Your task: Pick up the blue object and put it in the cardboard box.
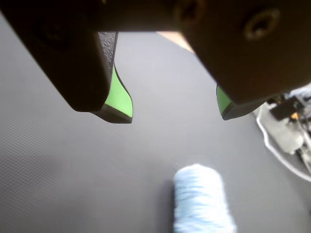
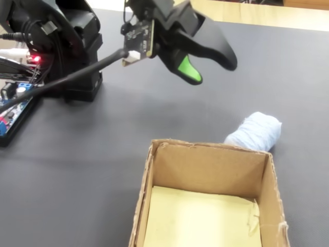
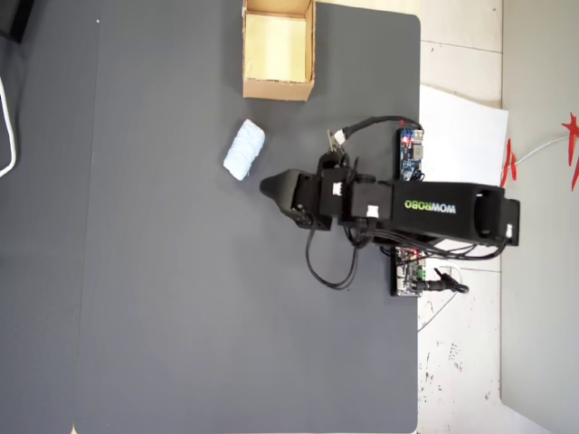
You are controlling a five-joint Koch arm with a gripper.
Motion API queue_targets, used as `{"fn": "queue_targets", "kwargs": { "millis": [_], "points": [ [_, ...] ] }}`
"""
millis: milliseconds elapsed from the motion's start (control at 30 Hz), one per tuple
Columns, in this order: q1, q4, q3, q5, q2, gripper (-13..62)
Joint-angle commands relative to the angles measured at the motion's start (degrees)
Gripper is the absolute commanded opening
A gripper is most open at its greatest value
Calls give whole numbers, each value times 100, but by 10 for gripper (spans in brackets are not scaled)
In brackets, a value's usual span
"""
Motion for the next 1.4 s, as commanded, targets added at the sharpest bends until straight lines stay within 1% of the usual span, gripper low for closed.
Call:
{"fn": "queue_targets", "kwargs": {
  "millis": [0, 567, 700, 1000, 1100, 1200, 1233, 1367],
  "points": [
    [35, 35, -536, 26, -53, 329],
    [967, 598, -2355, 97, -2461, 328],
    [1160, 598, -2575, 114, -2988, 328],
    [1283, 563, -2663, 281, -3683, 326],
    [1292, 545, -2751, 299, -3867, 299],
    [1292, 545, -2813, 448, -4008, 293],
    [1292, 545, -2830, 501, -4069, 271],
    [1318, 378, -2821, 510, -4148, 144]
  ]
}}
